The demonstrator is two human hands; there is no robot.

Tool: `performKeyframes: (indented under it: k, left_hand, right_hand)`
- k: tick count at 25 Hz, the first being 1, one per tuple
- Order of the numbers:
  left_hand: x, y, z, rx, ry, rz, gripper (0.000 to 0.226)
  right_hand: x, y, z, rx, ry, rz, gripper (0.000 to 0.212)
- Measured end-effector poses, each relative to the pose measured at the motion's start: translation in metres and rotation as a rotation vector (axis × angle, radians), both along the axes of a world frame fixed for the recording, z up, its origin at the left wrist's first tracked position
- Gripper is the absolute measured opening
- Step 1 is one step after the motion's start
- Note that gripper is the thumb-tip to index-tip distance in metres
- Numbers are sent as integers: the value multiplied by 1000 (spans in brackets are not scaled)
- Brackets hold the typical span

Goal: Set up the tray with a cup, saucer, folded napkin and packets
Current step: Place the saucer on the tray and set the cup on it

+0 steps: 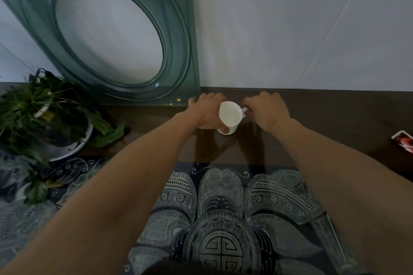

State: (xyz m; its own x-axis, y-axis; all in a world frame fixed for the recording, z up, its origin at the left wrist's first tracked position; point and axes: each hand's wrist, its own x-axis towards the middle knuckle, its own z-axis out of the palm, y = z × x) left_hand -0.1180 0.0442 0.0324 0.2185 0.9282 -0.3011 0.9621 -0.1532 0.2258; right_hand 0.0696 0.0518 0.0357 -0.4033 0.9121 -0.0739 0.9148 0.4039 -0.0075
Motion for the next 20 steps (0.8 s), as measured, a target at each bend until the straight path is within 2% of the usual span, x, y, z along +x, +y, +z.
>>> performKeyframes:
  k: [9,14,20]
  left_hand:
    - [2,-63,60,-25,-2,-48,98]
    - [-1,-135,98,-25,-73,-44,97]
    - [-19,-234,112,-27,-170,-88,94]
  right_hand:
    - [8,-71,49,0,57,-37,14]
    - [7,-147,85,-67,192,-120,15]
    - [6,-248,96,-226,366,-203,18]
